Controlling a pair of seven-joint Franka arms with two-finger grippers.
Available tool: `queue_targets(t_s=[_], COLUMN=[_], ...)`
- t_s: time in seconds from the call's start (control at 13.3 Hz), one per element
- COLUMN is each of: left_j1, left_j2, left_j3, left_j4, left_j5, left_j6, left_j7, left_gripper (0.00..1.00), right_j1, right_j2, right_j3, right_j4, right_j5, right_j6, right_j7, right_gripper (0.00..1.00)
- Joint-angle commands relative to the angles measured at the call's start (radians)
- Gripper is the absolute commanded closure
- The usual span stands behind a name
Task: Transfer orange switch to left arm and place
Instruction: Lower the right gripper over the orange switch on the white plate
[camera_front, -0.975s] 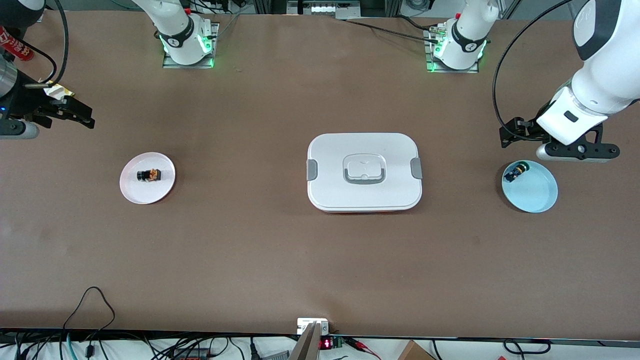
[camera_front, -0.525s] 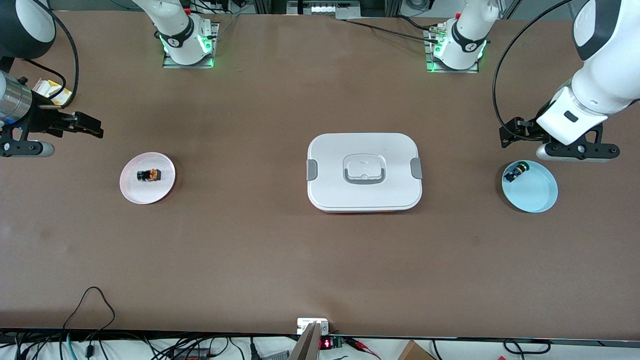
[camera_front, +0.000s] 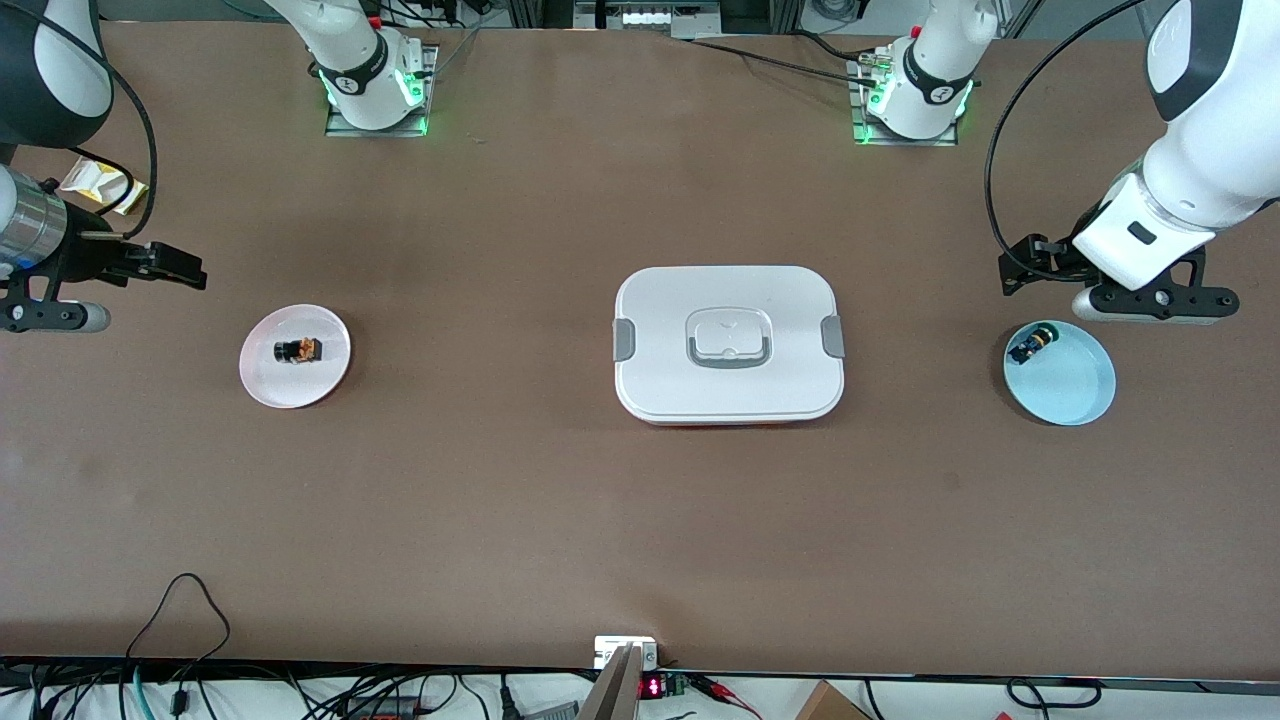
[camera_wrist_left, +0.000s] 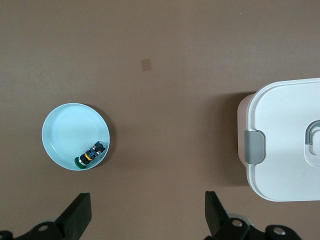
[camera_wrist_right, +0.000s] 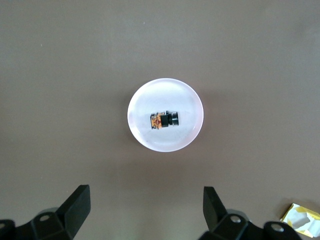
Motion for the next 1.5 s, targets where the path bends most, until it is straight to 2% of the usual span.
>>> queue_targets(t_s=[0.0,0.6,0.75,0.97,1.43], left_j1=[0.003,0.004,0.004,0.003,0.003], left_j2=[0.007,0.007,0.007,0.007,0.007], left_j3=[-0.004,-0.004,-0.004,-0.004,-0.004], left_j4=[0.025,0.026,0.026,0.026,0.026], left_j5=[-0.011,-0.011,-0.011,-0.011,-0.011], left_j6=[-0.023,-0.022,-0.022,-0.023,-0.022], left_j7=[-0.004,-0.003,-0.003,-0.004,-0.004], left_gripper=[0.0,0.0,0.0,0.0,0.0], right_j1=[-0.005,0.003,-0.002,0.01,-0.011], right_j2=[-0.005,0.09,0.09,0.095,0.099], right_j3=[0.004,0.005,0.005,0.007,0.005], right_j4=[0.004,-0.011,-0.077,-0.177,-0.375], right_j5=[0.004,-0.017,-0.03,-0.129,-0.131], right_j6=[0.029,0.063,0.133,0.248,0.52], right_j7=[0.005,0.062,0.062,0.031,0.03], right_gripper=[0.0,0.0,0.0,0.0,0.0])
